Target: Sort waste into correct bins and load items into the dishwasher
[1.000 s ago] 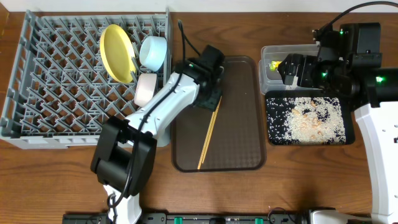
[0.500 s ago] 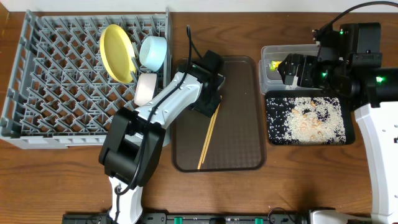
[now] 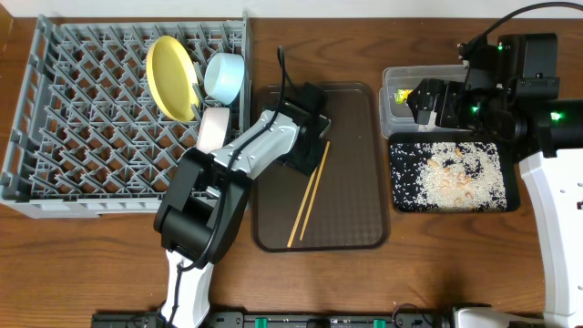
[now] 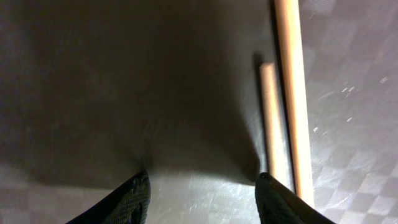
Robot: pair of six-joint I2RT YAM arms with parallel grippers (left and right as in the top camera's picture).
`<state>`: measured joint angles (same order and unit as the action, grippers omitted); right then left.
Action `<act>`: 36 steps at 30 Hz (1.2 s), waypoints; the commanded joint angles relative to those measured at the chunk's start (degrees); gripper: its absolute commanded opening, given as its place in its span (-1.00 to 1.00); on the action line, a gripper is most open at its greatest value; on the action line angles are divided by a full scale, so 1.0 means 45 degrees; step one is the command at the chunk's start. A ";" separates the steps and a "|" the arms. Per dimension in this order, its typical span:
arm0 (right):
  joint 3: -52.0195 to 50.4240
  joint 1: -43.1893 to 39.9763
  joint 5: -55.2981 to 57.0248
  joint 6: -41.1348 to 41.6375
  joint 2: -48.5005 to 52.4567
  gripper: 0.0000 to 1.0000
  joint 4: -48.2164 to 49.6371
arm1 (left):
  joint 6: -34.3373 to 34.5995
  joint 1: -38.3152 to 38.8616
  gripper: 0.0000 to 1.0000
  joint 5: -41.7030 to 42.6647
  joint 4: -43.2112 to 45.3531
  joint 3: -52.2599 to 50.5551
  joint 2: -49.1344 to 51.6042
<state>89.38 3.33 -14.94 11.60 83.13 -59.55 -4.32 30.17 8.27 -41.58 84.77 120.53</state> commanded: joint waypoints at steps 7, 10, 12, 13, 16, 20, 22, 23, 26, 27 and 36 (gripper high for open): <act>0.0029 -0.0146 0.0029 0.0131 0.0029 0.99 -0.0024 | -0.0029 0.0015 0.12 0.0729 -0.0010 -0.0121 0.0243; 0.0029 -0.0146 0.0029 0.0126 0.0029 0.99 -0.0024 | -0.0034 0.0015 0.12 0.0733 -0.0024 -0.0117 0.0189; 0.0029 -0.0146 0.0029 0.0126 0.0029 0.99 -0.0024 | -0.0034 0.0015 0.12 0.0733 -0.0029 -0.0087 0.0039; 0.0029 -0.0146 0.0029 0.0126 0.0029 0.98 -0.0024 | -0.0034 0.0015 0.12 0.0733 -0.0044 -0.0068 -0.0087; 0.0029 -0.0146 0.0029 0.0126 0.0029 0.99 -0.0024 | -0.0039 0.0015 0.12 0.0729 -0.0083 -0.0058 -0.0534; 0.0029 -0.0146 0.0029 0.0126 0.0029 0.98 -0.0024 | -0.0044 0.0015 0.12 0.0724 -0.0219 -0.0058 -0.0850; 0.0029 -0.0146 0.0029 0.0126 0.0029 0.98 -0.0024 | -0.0141 0.0015 0.12 0.0680 -0.0214 -0.0068 -0.0763; 0.0029 -0.0146 0.0029 0.0126 0.0029 0.99 -0.0024 | -0.0199 0.0015 0.11 0.0685 -0.0214 -0.0073 -0.0699; 0.0029 -0.0146 0.0029 0.0126 0.0029 0.99 -0.0024 | -0.0228 0.0015 0.12 0.0690 -0.0214 -0.0078 -0.0559; 0.0029 -0.0146 0.0029 0.0126 0.0029 0.98 -0.0024 | -0.0228 0.0015 0.12 0.0690 -0.0214 -0.0078 -0.0554; 0.0029 -0.0146 0.0029 0.0126 0.0029 0.99 -0.0024 | -0.0228 0.0034 0.12 0.0690 -0.0155 -0.0078 -0.0364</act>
<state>89.38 3.33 -14.94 11.62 83.13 -59.57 -4.56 30.22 10.63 -42.15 84.77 118.61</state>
